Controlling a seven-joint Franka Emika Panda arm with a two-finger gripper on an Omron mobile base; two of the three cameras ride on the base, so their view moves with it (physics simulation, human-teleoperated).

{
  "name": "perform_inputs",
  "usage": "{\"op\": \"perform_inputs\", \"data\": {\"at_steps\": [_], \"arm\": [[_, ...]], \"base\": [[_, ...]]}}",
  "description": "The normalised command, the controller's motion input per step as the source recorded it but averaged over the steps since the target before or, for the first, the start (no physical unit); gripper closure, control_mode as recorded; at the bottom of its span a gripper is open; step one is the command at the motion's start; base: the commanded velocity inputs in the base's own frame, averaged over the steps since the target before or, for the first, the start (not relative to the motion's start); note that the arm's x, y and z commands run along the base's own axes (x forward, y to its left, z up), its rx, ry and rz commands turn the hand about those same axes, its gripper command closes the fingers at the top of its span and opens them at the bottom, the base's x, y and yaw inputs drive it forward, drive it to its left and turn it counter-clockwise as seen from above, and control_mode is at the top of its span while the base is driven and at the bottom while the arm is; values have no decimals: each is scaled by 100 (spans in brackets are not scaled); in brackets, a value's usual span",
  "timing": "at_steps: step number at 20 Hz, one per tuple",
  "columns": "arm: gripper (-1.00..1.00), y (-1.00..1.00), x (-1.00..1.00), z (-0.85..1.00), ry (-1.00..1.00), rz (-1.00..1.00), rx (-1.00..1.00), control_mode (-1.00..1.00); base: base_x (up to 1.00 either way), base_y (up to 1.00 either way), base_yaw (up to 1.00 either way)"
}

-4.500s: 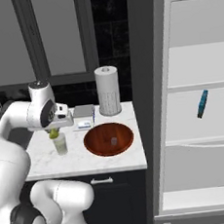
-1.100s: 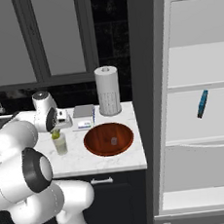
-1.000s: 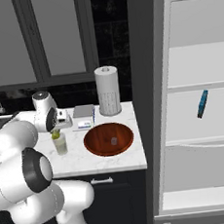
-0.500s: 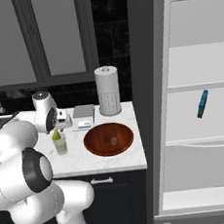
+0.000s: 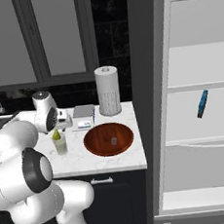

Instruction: Grab a lemon wedge from the fridge and one ice cube from the ice bowl, and put them in the glass of lemonade.

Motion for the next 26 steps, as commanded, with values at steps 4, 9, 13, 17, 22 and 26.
{"op": "perform_inputs", "data": {"at_steps": [4, 9, 13, 17, 22, 26], "arm": [[-100, -24, 0, 11, 0, 0, 5, -100], [-100, -17, -6, 12, 0, 0, 6, -100], [-100, -1, -16, 11, 0, 0, 2, -100], [-100, 1, -35, 9, -4, 0, 0, -100], [-100, -1, -63, 6, -8, 0, 2, -100], [-100, -13, -70, 12, -9, -5, 6, -100]], "base": [[0, 0, 0], [0, 0, 0], [0, 0, 0], [0, 0, 0], [0, 0, 0], [0, 0, 0]]}}
